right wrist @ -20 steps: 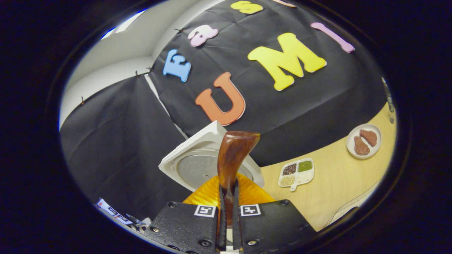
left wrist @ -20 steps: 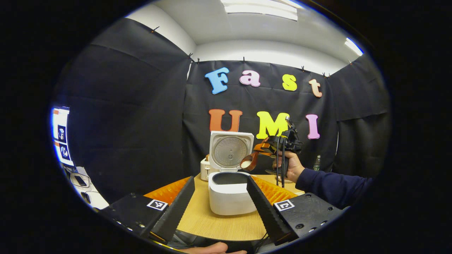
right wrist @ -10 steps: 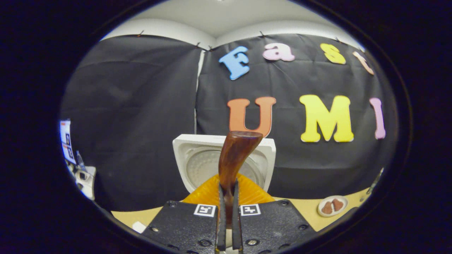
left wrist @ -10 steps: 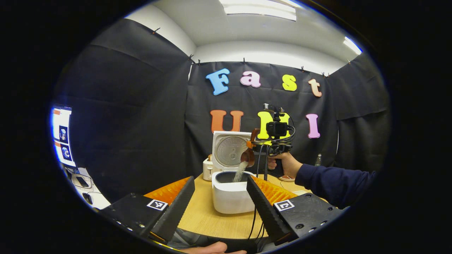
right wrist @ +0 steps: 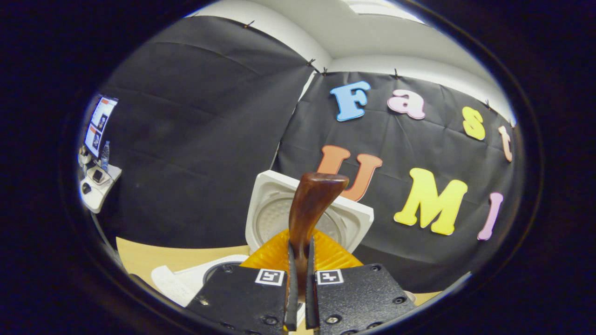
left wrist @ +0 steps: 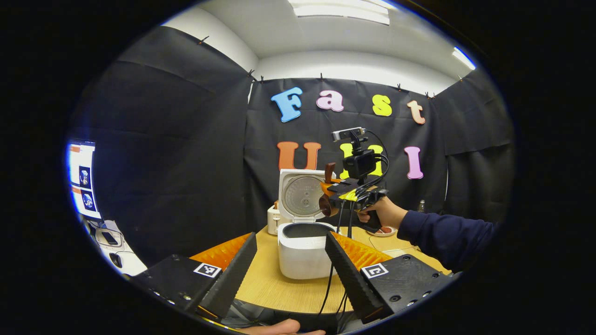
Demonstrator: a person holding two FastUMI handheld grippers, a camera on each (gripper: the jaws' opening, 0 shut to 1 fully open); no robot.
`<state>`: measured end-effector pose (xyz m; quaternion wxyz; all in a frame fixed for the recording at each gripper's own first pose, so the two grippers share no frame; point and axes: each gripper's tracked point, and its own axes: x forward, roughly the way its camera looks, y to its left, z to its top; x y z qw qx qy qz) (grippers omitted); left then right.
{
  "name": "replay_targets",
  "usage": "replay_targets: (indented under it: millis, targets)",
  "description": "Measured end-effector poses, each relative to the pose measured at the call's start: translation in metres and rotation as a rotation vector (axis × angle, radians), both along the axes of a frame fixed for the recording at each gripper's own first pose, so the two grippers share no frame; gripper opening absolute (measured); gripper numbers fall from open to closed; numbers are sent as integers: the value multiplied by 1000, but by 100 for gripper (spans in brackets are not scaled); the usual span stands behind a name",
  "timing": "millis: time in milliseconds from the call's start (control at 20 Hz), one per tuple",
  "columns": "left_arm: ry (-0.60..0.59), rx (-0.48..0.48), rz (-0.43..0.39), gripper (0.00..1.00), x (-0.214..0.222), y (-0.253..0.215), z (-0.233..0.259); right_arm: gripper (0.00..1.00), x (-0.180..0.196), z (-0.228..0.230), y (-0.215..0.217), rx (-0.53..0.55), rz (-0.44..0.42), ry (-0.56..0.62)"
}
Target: Close the left gripper, press the button to open the rice cooker; take a wooden spoon from the chopstick holder with the right hand, scoop a spoonful of rice and pour it into the rice cooker, then put the wooden spoon back into the chopstick holder.
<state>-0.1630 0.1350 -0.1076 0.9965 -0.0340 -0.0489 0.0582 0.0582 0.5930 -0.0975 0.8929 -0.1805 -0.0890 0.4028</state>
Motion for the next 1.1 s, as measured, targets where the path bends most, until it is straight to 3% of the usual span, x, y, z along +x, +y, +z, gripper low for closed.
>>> replay_targets:
  millis: [500, 800, 1100]
  targets:
    - [-5, 15, -28, 94, 15, -30, 9, 14, 23, 11, -114, 67, -94, 39]
    - [15, 50, -36, 94, 41, -68, 13, 14, 39, 22, -219, 158, -190, 91]
    - [38, 23, -60, 94, 63, -99, 14, 16, 58, 18, -315, 197, -262, 121]
